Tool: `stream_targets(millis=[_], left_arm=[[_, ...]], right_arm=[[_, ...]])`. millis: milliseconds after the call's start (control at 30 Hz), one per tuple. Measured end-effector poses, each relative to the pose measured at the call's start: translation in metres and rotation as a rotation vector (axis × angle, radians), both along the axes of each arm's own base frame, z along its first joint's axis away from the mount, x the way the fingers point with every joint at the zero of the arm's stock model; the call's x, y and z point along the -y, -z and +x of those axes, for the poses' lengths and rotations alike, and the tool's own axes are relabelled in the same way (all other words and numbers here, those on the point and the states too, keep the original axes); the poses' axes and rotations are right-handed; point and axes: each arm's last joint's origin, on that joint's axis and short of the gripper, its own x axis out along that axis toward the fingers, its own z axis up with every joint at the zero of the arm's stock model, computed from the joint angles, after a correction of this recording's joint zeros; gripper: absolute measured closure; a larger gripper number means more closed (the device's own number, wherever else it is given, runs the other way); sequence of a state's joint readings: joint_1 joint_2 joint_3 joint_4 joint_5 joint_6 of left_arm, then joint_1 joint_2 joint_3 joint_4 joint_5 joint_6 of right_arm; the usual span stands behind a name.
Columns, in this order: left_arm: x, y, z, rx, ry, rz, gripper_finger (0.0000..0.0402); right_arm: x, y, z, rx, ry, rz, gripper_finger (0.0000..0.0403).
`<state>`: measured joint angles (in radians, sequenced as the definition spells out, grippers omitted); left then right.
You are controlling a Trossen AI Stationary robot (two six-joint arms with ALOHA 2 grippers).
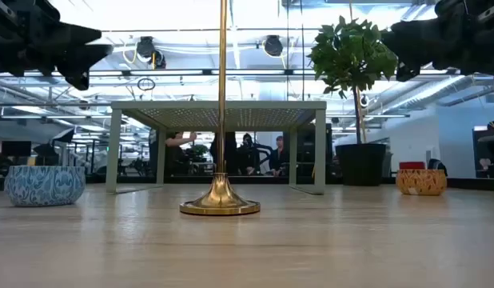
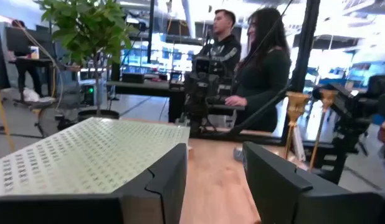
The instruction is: Pick & Place candle stick holders
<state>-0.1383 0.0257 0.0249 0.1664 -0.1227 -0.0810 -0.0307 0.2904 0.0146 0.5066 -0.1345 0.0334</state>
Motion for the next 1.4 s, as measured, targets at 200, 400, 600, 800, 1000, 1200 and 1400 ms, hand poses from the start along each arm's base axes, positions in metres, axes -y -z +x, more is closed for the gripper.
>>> stream_targets(millis=[200, 400, 600, 800, 1000, 1200, 1400], left_arm=[[0.002, -0.004, 0.006, 0.025, 0.021, -0.002, 0.0238], [0.003, -0.003, 0.019, 0.004, 0.027, -0.031, 0.0238], [0.008, 0.0, 0.031, -0.014, 0.046, -0.024, 0.0238], [0.015, 0.004, 0.039, -0.04, 0.089, -0.02, 0.0238], [0.025, 0.005, 0.045, -0.042, 0.148, -0.023, 0.0238], [0.04, -0.009, 0.066, -0.084, 0.199, -0.005, 0.0238], [0.06, -0.015, 0.097, -0.155, 0.241, 0.07, 0.0238]], right_arm=[[0.0, -0.003, 0.002, 0.04, 0.014, -0.053, 0.0277], [0.0, -0.004, 0.003, 0.051, 0.014, -0.053, 0.0275], [0.0, -0.002, 0.006, 0.025, 0.013, -0.052, 0.0275], [0.0, 0.0, 0.007, 0.008, 0.012, -0.049, 0.0275], [0.0, 0.0, 0.008, 0.005, 0.011, -0.044, 0.0275], [0.0, -0.007, 0.006, 0.083, 0.013, -0.048, 0.0275], [0.0, -0.009, 0.006, 0.102, 0.012, -0.042, 0.0275]])
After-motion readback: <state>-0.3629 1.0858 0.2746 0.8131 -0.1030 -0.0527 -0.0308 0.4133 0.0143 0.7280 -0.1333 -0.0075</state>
